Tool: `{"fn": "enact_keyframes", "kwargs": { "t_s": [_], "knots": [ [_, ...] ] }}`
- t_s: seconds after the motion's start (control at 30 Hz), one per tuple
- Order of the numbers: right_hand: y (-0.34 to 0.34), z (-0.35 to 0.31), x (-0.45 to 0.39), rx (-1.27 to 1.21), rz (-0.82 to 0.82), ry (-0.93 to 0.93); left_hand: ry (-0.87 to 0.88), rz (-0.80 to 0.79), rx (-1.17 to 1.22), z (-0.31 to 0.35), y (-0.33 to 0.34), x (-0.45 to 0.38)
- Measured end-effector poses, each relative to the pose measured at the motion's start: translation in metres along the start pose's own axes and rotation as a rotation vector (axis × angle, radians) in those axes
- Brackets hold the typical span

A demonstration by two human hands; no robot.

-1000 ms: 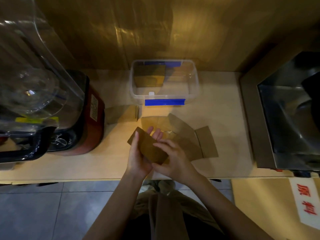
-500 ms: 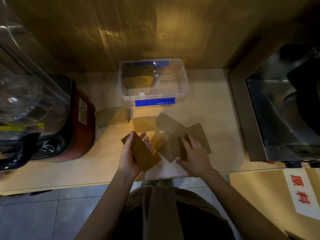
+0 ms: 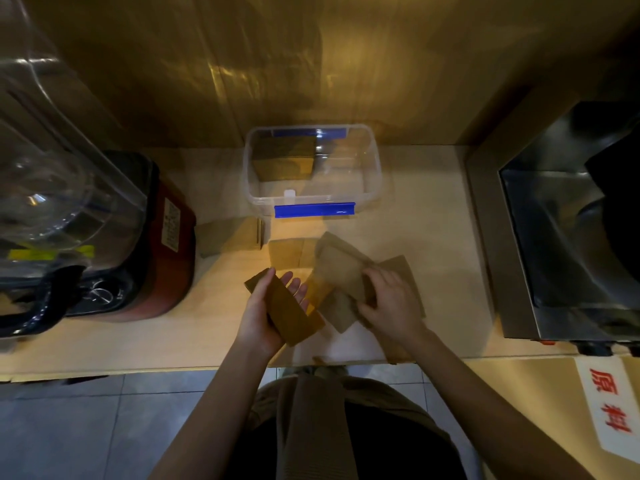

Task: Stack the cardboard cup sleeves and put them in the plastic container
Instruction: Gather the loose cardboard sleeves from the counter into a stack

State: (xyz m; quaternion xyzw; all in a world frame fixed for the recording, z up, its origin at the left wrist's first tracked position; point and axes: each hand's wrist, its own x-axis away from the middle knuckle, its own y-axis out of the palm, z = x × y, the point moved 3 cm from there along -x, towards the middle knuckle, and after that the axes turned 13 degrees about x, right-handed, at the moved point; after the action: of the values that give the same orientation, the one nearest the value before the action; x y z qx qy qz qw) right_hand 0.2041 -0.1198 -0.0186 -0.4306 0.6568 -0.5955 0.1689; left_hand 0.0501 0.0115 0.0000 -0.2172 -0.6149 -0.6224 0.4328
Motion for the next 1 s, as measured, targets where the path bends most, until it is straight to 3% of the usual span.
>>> {"fn": "enact_keyframes", "kwargs": {
  "t_s": [0.1, 0.37, 0.77, 0.9, 1.0],
  "knots": [
    [-0.01, 0.001, -0.026, 0.02, 0.05, 0.041, 0.015, -0.001, -0.021, 0.002, 0.004, 0.002],
    [0.007, 0.003, -0.046, 0.107, -0.131, 0.071, 0.057, -0.021, -0.034, 0.006, 0.011, 0.011],
    [0.0, -0.001, -0.057, 0.179, -0.119, 0.076, 0.053, -0.035, 0.043, 0.003, 0.002, 0.006],
    [-0.022, -0.006, -0.055, 0.087, -0.187, 0.092, 0.04, -0.03, 0.035, 0.005, 0.002, 0.003],
    [-0.04, -0.013, -0.041, -0.018, -0.099, 0.069, 0.028, -0.046, 0.022, 0.003, 0.005, 0.003]
  ]
}}
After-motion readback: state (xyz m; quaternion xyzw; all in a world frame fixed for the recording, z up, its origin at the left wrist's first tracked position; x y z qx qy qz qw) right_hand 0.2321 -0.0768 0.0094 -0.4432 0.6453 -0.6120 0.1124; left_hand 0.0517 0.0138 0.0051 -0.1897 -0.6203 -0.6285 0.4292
